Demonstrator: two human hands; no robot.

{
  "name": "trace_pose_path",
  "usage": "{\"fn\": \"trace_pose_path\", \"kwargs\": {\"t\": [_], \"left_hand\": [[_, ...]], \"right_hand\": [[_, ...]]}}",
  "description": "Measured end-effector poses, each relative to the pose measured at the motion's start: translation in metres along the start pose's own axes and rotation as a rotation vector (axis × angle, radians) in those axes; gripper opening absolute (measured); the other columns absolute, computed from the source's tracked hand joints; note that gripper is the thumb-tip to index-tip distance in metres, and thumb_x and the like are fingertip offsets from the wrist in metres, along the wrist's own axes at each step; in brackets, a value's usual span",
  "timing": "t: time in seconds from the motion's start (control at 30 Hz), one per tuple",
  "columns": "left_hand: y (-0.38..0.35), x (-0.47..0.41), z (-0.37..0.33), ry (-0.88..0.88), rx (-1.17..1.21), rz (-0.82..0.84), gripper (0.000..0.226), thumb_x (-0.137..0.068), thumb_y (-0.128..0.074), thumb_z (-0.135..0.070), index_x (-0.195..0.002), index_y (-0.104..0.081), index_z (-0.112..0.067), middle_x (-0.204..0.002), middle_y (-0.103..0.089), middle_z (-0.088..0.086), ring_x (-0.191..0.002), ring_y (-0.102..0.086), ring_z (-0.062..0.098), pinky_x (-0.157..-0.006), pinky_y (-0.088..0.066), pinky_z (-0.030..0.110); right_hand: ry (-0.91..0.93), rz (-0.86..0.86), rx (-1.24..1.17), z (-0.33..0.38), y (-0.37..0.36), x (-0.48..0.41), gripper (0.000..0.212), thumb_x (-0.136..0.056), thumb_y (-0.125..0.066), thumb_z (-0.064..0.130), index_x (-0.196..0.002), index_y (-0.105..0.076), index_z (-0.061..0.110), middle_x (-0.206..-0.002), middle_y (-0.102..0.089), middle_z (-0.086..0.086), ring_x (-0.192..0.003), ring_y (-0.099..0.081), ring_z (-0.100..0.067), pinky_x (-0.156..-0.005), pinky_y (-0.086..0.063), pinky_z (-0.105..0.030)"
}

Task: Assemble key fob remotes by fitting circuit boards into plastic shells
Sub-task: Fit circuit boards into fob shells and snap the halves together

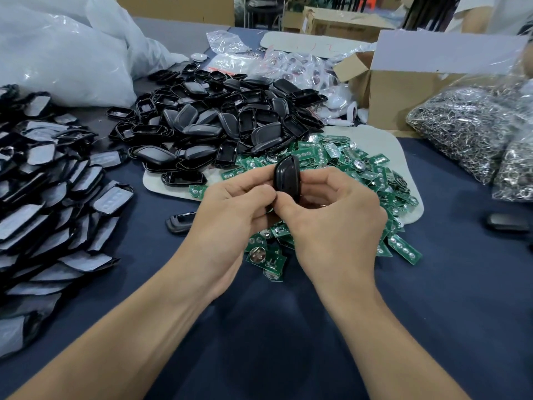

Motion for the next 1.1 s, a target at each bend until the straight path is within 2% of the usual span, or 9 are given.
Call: {"fn": "trace_pose_path", "kwargs": {"t": [0.07,0.17,0.3,0.4,0.57,0.7,0.77,0.87,1.1], "left_hand": [[-0.003,0.001,0.001,-0.024,-0.027,0.013,0.032,-0.102,-0.048,0.004,-0.122,-0.071,-0.007,-0.110,-0.078,0.016,-0.105,-0.076,0.028,-0.089,-0.062,0.033],[-0.001,0.002,-0.002,-0.086,-0.198,-0.021,0.027,-0.099,-0.055,-0.002,-0.112,-0.073,-0.018,-0.086,-0.079,0.008,-0.076,-0.074,0.017,-0.073,-0.061,0.029],[0.006,0.000,-0.007,-0.142,-0.427,-0.095,0.013,-0.082,-0.070,-0.032,-0.094,-0.076,-0.034,-0.082,-0.080,0.003,-0.079,-0.077,0.029,-0.081,-0.064,0.049],[0.013,-0.001,-0.011,-0.145,-0.365,-0.124,0.009,-0.081,-0.076,-0.026,-0.088,-0.080,-0.031,-0.082,-0.080,0.006,-0.080,-0.079,0.031,-0.079,-0.065,0.049],[0.013,-0.001,-0.010,-0.110,-0.238,-0.086,0.032,-0.094,-0.069,0.003,-0.093,-0.084,-0.026,-0.090,-0.081,0.010,-0.086,-0.079,0.027,-0.077,-0.065,0.035],[0.014,-0.003,-0.008,-0.087,-0.210,-0.094,0.029,-0.095,-0.069,0.000,-0.096,-0.083,-0.025,-0.095,-0.081,0.009,-0.092,-0.079,0.026,-0.083,-0.064,0.034],[0.017,-0.005,-0.009,-0.085,-0.195,-0.097,0.027,-0.094,-0.069,-0.001,-0.098,-0.082,-0.024,-0.096,-0.081,0.007,-0.092,-0.078,0.023,-0.081,-0.063,0.030],[0.018,-0.006,-0.010,-0.079,-0.176,-0.085,0.027,-0.092,-0.070,-0.002,-0.100,-0.082,-0.024,-0.097,-0.081,0.008,-0.089,-0.078,0.022,-0.079,-0.062,0.026],[0.015,-0.004,-0.010,-0.039,-0.177,-0.054,0.023,-0.092,-0.072,-0.006,-0.102,-0.082,-0.024,-0.096,-0.081,0.008,-0.083,-0.079,0.021,-0.069,-0.061,0.024]], "right_hand": [[0.032,-0.001,0.056,0.004,0.000,0.003,0.023,-0.069,-0.089,0.026,-0.085,-0.075,0.032,-0.070,-0.070,0.023,-0.074,-0.069,0.007,-0.069,-0.053,-0.009],[0.080,0.016,0.129,0.007,0.000,0.004,0.025,-0.069,-0.090,0.028,-0.087,-0.073,0.031,-0.070,-0.069,0.022,-0.073,-0.069,0.003,-0.069,-0.056,-0.018],[0.253,0.071,0.312,0.016,0.000,0.007,0.031,-0.070,-0.088,0.026,-0.097,-0.072,0.029,-0.083,-0.072,0.009,-0.078,-0.070,-0.015,-0.074,-0.058,-0.038],[0.383,0.024,0.358,0.023,0.000,0.010,0.041,-0.062,-0.089,0.010,-0.099,-0.077,0.023,-0.089,-0.074,0.006,-0.085,-0.070,-0.019,-0.081,-0.052,-0.029],[0.431,0.004,0.308,0.020,0.002,0.008,0.052,-0.057,-0.088,-0.004,-0.105,-0.081,0.017,-0.097,-0.075,0.007,-0.097,-0.066,-0.011,-0.093,-0.041,-0.010],[0.207,0.069,0.136,0.009,0.002,0.003,0.044,-0.068,-0.085,0.011,-0.104,-0.078,0.036,-0.090,-0.067,0.030,-0.094,-0.067,0.002,-0.092,-0.052,-0.014],[0.036,0.133,-0.007,-0.004,0.000,-0.004,0.032,-0.075,-0.082,0.019,-0.102,-0.079,0.035,-0.088,-0.074,0.026,-0.090,-0.071,0.005,-0.087,-0.059,-0.023],[-0.155,0.232,-0.309,-0.018,-0.003,-0.011,0.021,-0.086,-0.076,0.008,-0.096,-0.082,0.026,-0.088,-0.080,0.006,-0.086,-0.077,-0.013,-0.081,-0.064,-0.037],[-0.111,0.201,-0.344,-0.021,0.003,-0.016,0.021,-0.087,-0.077,0.007,-0.089,-0.083,0.027,-0.082,-0.080,0.003,-0.076,-0.078,-0.019,-0.074,-0.065,-0.036]]}}
Point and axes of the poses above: each hand's wrist, its own x-axis away from the middle knuckle, its own y-axis out of the back of the hand, z = x × y, the point moved 5 cm from there along -x, towards the middle knuckle
